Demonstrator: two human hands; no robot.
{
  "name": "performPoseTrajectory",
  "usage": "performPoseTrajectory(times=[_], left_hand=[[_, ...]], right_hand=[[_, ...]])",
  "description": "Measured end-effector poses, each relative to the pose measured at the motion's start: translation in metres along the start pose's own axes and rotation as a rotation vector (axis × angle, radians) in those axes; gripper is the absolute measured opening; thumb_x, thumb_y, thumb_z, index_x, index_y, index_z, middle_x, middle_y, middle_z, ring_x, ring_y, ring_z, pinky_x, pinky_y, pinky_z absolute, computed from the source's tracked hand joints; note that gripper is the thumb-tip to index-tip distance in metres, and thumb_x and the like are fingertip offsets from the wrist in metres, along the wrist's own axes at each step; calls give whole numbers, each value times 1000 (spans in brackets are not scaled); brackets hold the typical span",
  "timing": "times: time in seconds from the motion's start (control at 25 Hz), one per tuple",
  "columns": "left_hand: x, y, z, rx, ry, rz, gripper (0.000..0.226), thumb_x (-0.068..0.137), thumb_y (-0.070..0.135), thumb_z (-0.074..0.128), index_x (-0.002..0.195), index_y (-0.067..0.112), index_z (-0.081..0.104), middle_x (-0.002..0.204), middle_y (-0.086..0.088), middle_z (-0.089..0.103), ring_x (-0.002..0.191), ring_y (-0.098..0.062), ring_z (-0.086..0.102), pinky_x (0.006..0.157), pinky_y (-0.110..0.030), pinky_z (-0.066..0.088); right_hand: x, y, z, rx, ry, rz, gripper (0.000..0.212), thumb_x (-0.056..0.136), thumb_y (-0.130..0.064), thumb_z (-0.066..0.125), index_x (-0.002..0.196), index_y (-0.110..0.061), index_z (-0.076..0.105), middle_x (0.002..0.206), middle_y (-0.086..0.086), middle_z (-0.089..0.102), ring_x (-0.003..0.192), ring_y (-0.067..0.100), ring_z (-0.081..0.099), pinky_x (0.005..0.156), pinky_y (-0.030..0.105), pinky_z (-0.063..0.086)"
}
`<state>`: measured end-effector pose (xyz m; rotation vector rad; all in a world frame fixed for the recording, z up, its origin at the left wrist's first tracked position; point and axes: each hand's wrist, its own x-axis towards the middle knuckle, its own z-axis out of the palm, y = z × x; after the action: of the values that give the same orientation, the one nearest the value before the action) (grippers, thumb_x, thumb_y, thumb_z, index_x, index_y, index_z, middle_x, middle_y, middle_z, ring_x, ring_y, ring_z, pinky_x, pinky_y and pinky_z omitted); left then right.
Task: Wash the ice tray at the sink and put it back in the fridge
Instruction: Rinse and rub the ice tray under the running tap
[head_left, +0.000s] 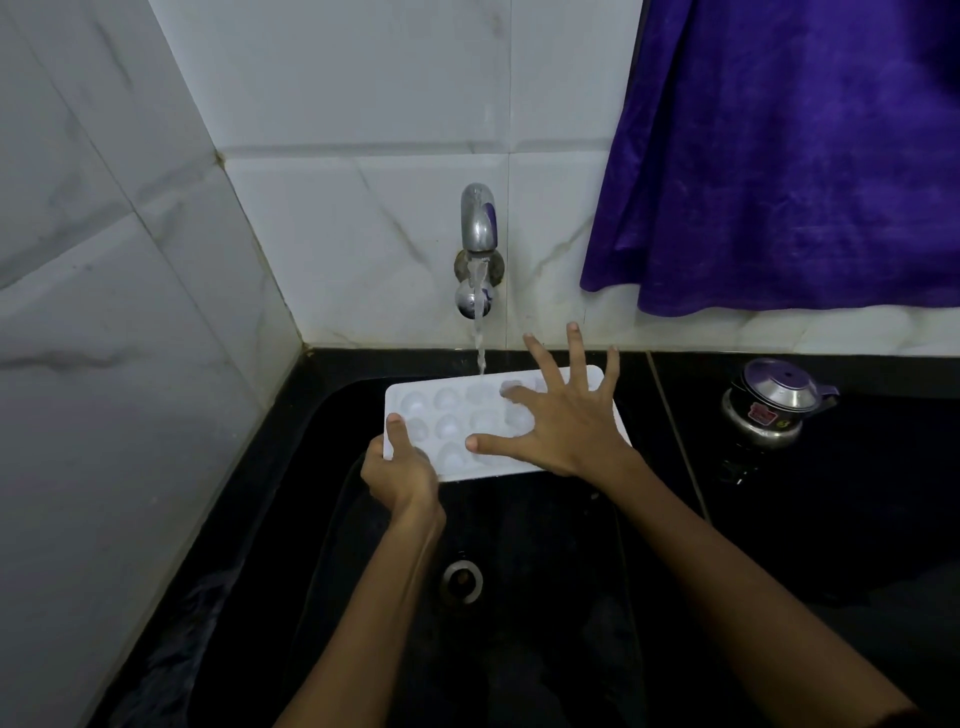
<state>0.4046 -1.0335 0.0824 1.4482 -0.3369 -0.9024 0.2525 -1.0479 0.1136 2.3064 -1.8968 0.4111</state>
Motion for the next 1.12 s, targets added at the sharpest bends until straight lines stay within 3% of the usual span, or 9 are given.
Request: performPoseTrajectory(times=[0.12, 0.4, 0.56, 0.68, 0.84, 1.12], left_hand=[[2, 0, 1, 20, -1, 4, 24, 92, 38, 52, 74, 23, 57, 80, 2, 63, 73, -14, 63, 56, -27, 50], [10, 5, -4, -9, 39, -25, 29, 92, 38, 52, 80, 12, 58, 75, 1, 61, 69, -17, 60, 62, -29, 50], [9, 7, -1, -1, 38, 7, 34, 91, 37, 53, 66, 15, 53, 65, 0, 53, 62, -17, 52, 57, -28, 45], [6, 6, 2, -8, 35, -9, 32, 91, 37, 54, 66, 17, 54, 68, 0, 57, 66, -18, 56, 63, -31, 49], [4, 4, 3, -1, 22, -15, 29, 91, 37, 53, 70, 19, 55, 75, 2, 60, 71, -17, 60, 68, -34, 53], [0, -2, 1, 9, 11, -21, 29, 92, 37, 53, 69, 21, 56, 75, 2, 62, 68, -14, 61, 56, -27, 50]], right_hand=[[6, 1, -1, -3, -44, 14, 85, 51, -97, 19, 112, -52, 57, 159, -4, -2, 137, 30, -32, 91, 57, -37], [0, 11, -9, 143, -40, 15, 89, 39, -99, 35, 113, -51, 52, 155, -13, -1, 137, 22, -31, 94, 54, -35], [-15, 5, -4, 57, -83, -90, 91, 39, -98, 35, 114, -50, 49, 157, -5, 0, 137, 24, -30, 91, 53, -38], [-16, 3, -2, -17, -59, -84, 90, 44, -97, 33, 120, -50, 49, 158, -3, 1, 138, 28, -27, 91, 56, -36], [-17, 7, -4, -39, -46, -77, 81, 47, -94, 40, 110, -46, 57, 157, -3, 12, 140, 31, -20, 91, 55, -37], [-20, 7, -5, -40, -95, -56, 83, 46, -95, 39, 112, -47, 56, 157, -5, 10, 140, 30, -22, 91, 56, -37]])
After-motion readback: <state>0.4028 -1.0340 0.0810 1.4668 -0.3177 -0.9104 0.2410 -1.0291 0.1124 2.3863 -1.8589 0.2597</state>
